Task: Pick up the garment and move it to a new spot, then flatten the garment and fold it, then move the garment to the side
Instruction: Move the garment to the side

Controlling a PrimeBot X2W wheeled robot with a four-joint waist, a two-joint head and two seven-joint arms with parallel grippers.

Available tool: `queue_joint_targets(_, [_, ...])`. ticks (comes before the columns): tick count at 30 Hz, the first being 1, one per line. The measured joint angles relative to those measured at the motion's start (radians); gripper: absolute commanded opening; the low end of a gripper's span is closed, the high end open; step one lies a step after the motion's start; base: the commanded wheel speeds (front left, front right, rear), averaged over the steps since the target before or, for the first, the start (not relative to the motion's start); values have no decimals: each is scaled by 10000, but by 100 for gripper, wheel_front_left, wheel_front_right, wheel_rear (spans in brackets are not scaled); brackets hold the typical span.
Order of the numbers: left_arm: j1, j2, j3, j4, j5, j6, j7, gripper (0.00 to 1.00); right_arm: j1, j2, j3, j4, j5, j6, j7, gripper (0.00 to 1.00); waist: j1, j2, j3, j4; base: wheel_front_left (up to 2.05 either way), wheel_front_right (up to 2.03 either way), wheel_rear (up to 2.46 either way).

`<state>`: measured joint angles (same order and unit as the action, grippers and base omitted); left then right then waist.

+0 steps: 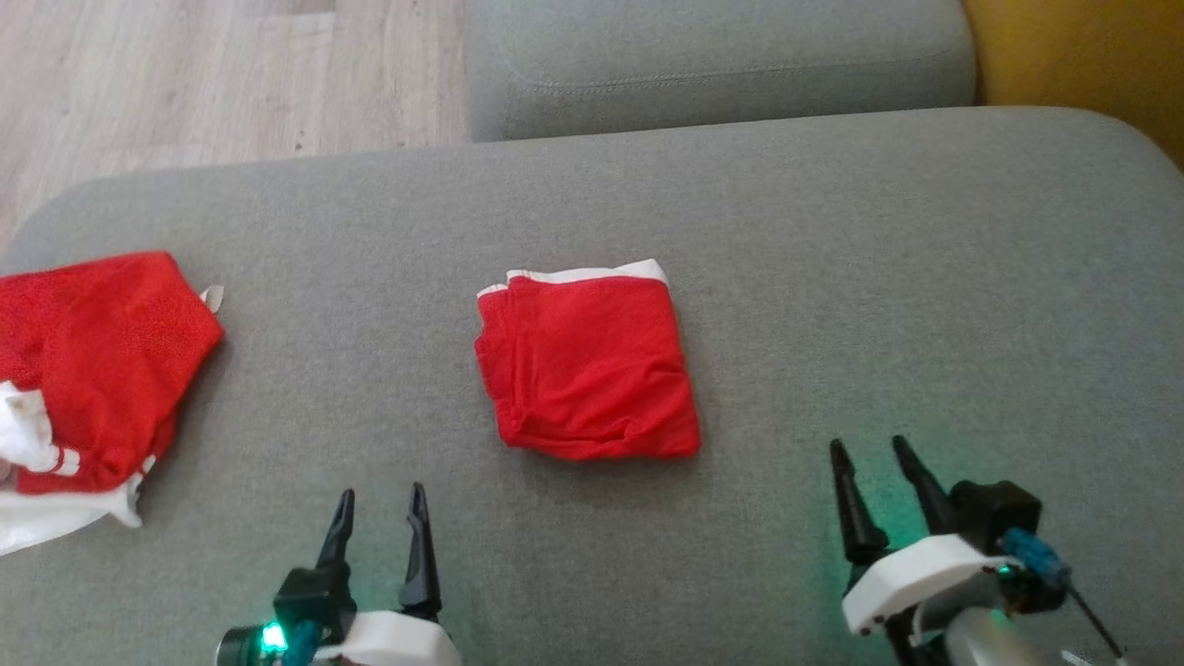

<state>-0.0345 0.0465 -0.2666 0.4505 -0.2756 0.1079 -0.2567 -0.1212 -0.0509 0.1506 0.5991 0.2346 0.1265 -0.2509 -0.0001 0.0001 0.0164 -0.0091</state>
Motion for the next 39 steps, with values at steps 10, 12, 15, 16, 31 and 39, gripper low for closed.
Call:
queue_joint_targets(10, [-1046,-10,-1149,-221,-316,-21,0,100,-3431,-23,1551,1691,727,0,0,100,4,0,1250,873,0,0,0])
queue_joint_targets(12, [-1216,-8,-1317,-286,-456,-19,0,100,-4071,-33,1745,2470,817,0,0,100,4,0,1488,1183,0,0,0])
queue_joint_targets(15, [-1252,-6,-1507,-326,-558,-17,0,100,-4450,-42,1831,3122,823,0,2,100,3,0,1730,1490,0,0,0])
queue_joint_targets(16, [-1250,-6,-1563,-324,-598,-12,0,100,-4604,-48,1885,3522,823,0,2,100,3,0,1858,1626,0,0,0])
queue_joint_targets(31, [-1339,-8,-1432,-359,-439,-59,0,100,-5058,-90,2798,3983,1908,4,-67,0,2,0,2386,1021,0,0,0])
queue_joint_targets(39, [-1899,-6,-1519,-217,-314,-393,0,100,-4394,-96,3797,3354,2623,4,-44,0,1,0,2032,-1499,0,0,0])
